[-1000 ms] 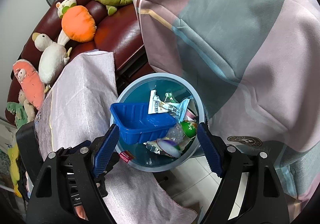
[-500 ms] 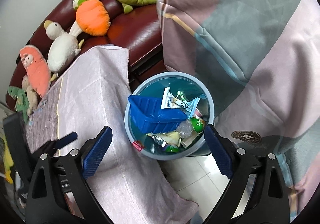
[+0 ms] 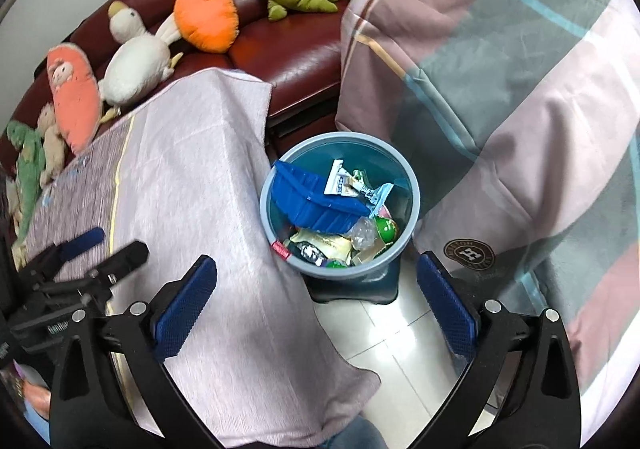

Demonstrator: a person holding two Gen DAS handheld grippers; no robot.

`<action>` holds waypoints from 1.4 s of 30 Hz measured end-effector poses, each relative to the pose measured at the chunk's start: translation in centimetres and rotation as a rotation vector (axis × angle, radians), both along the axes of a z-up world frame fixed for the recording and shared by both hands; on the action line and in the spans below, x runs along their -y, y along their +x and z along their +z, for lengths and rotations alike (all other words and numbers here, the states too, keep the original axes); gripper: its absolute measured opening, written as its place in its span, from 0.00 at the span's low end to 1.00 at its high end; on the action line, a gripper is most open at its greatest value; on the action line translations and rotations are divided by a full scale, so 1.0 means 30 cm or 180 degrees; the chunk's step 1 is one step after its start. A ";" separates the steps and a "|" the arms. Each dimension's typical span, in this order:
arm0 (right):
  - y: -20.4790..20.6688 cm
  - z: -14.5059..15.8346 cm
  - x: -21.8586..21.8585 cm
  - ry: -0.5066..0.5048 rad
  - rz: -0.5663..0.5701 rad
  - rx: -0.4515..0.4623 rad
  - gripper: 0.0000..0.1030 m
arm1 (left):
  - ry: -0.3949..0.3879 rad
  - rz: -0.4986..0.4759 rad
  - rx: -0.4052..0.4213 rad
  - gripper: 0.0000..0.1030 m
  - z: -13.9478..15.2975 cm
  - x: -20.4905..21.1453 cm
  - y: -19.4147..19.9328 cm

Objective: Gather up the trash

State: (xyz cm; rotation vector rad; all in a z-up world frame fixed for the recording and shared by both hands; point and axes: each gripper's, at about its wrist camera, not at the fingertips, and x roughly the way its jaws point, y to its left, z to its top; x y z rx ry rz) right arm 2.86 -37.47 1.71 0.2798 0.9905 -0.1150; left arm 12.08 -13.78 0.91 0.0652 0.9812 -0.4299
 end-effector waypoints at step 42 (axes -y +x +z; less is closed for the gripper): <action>-0.213 0.038 -0.183 -0.0550 0.0231 0.0091 0.93 | 0.0028 0.0243 0.0153 0.96 -0.012 -0.163 -0.233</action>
